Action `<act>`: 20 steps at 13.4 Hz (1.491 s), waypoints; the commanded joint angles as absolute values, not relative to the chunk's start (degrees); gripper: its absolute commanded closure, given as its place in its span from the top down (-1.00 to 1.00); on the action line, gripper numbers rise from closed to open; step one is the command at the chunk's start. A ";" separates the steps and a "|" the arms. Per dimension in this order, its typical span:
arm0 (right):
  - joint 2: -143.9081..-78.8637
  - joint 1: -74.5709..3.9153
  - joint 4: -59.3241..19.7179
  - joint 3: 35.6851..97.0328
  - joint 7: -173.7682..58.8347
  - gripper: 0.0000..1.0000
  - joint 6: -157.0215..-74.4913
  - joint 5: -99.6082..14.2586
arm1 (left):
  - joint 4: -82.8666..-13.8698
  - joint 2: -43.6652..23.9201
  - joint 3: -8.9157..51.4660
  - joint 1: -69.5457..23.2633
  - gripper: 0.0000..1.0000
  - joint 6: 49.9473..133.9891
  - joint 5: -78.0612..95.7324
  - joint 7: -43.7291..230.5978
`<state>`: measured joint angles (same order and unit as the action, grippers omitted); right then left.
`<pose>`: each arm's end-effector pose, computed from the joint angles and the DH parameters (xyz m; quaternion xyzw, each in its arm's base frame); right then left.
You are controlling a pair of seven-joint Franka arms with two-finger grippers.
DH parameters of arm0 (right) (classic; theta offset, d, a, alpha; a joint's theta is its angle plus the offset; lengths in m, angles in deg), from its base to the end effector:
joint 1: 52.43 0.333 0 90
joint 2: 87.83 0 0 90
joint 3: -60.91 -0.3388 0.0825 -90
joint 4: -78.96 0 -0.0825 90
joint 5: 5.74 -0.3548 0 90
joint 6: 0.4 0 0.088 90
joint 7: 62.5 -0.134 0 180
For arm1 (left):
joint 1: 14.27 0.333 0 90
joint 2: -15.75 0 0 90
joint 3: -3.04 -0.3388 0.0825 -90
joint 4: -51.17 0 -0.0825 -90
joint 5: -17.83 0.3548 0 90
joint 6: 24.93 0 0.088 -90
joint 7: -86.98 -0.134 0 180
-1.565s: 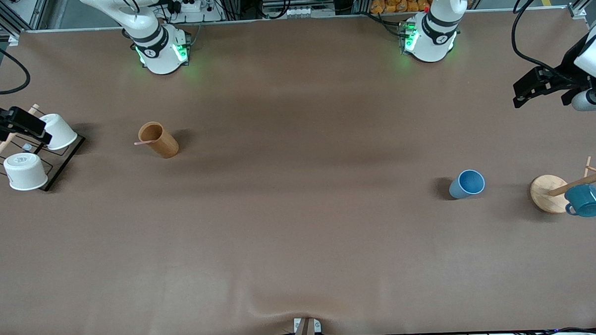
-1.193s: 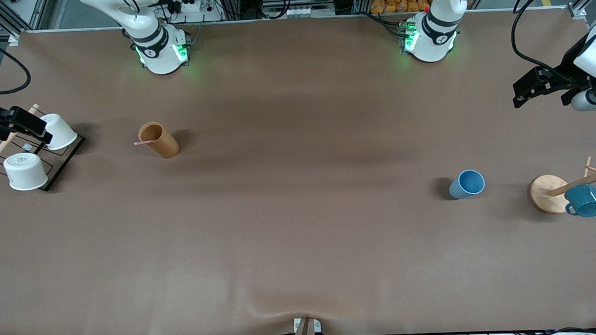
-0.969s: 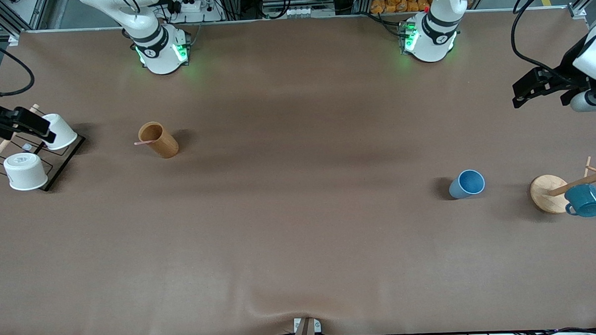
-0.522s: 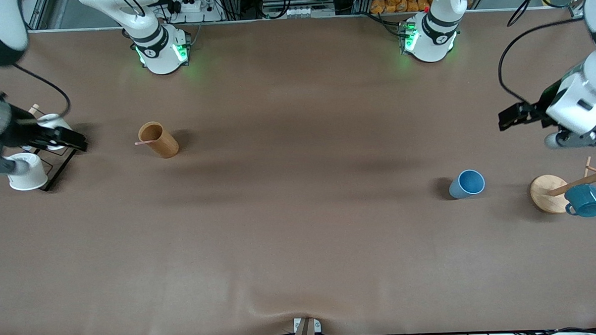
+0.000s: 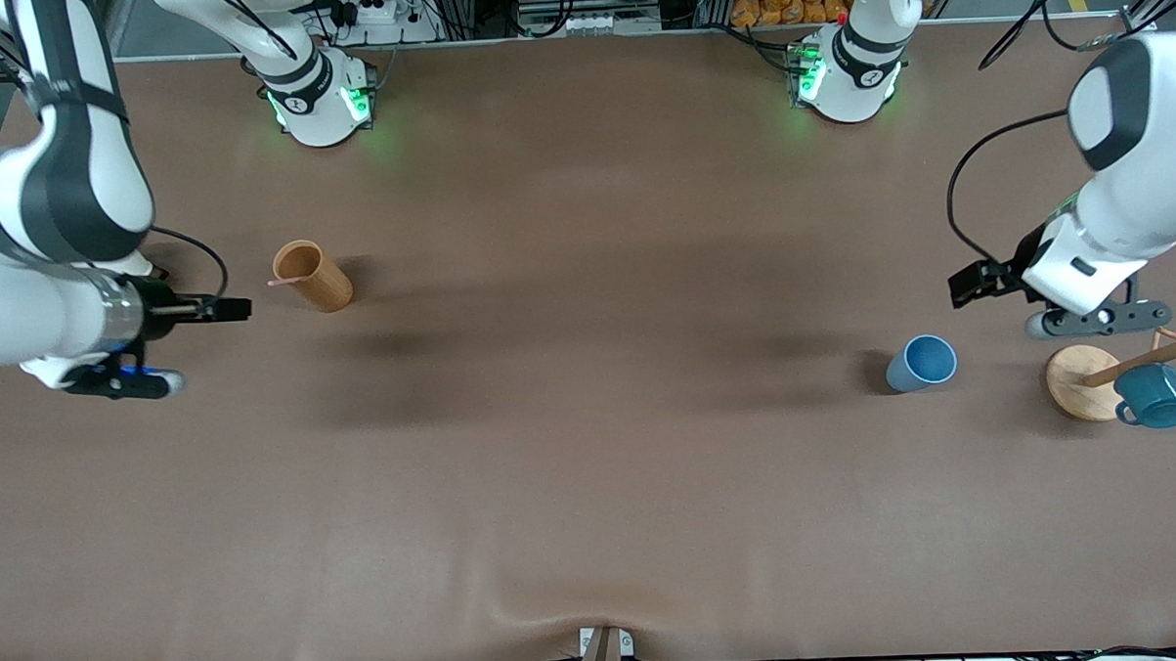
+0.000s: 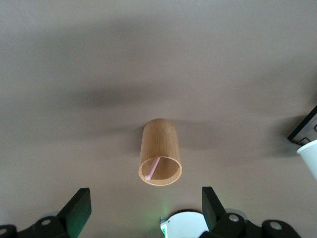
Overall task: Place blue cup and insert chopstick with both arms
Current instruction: 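Reach the left gripper to the blue cup while the right gripper reaches the chopstick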
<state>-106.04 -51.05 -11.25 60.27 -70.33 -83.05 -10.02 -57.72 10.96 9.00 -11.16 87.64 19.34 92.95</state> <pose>0.5673 0.0301 0.4367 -0.9726 0.0528 0.2253 0.0197 0.5534 -0.0239 0.4614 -0.9997 -0.0222 0.0088 0.0085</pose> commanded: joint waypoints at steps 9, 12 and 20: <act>-106.47 -48.91 -23.88 60.56 -71.46 -0.02 -86.80 -11.89 | -64.49 1.60 9.28 -5.30 1.00 105.13 19.59 90.06; -106.29 -48.91 -23.79 60.56 -71.38 -0.37 -85.57 -11.89 | -64.67 -0.50 9.37 -5.39 1.00 106.81 19.50 90.06; -105.77 -49.17 -22.65 60.73 -71.29 -1.00 -83.82 -11.37 | -64.94 -5.25 9.37 -5.21 0.24 110.86 19.50 90.06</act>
<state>-107.39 -49.38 -22.77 60.42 -70.83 -85.47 -11.20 -64.79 -4.97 9.02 -5.65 109.88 19.35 90.65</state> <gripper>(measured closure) 0.912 0.264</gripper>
